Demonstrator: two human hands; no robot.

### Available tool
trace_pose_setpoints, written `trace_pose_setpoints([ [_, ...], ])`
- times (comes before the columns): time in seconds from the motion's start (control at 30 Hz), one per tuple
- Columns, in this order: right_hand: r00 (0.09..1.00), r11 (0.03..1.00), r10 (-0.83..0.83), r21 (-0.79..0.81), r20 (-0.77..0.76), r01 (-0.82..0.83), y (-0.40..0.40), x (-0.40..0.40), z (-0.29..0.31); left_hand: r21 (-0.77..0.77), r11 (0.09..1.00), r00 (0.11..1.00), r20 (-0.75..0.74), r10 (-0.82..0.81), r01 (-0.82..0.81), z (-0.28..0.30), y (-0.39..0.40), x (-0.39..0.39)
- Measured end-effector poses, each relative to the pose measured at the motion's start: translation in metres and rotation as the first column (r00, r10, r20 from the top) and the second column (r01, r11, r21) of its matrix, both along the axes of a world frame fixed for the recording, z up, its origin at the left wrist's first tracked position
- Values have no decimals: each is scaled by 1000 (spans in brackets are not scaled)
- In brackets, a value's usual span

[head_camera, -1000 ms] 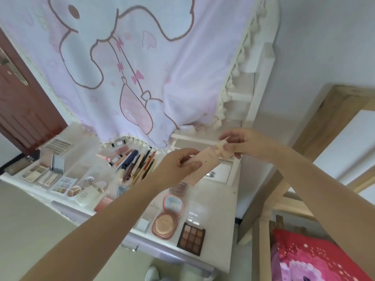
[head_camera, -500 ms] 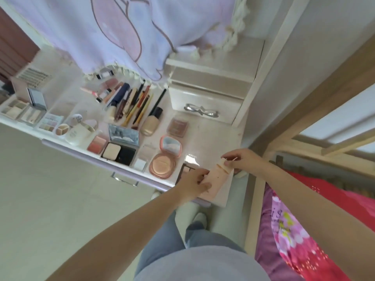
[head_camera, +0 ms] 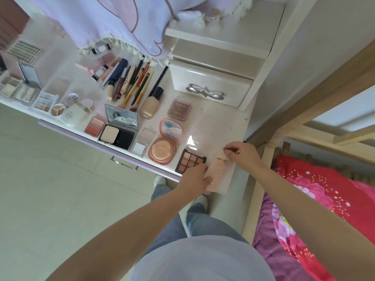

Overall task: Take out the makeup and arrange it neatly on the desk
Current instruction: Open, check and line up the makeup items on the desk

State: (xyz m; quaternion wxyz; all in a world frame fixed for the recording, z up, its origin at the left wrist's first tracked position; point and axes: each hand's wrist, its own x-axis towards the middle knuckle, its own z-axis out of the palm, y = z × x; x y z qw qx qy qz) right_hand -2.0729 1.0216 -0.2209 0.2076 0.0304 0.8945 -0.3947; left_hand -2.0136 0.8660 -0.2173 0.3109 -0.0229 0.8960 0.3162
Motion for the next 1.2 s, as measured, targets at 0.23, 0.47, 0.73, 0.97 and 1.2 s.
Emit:
trace_pose_setpoints([
  [0.23,993,994,-105,-5,-54,105,-4,9,-3,-276,916,952,-18,-306,290,1,8,0],
  [0.47,986,993,-77,76,-145,89,-5,17,-9,-438,816,877,-113,-468,379,0,12,0],
  [0.73,988,990,33,140,-152,-11,-1,11,-8,-452,799,861,-118,-495,397,0,12,-4],
  [0.97,971,986,87,156,-222,-53,-3,1,8,-419,858,890,-202,-408,298,7,4,-3],
  [1.2,876,932,346,230,-337,-280,-55,-62,28,-493,869,894,-370,-255,44,32,-55,-21],
])
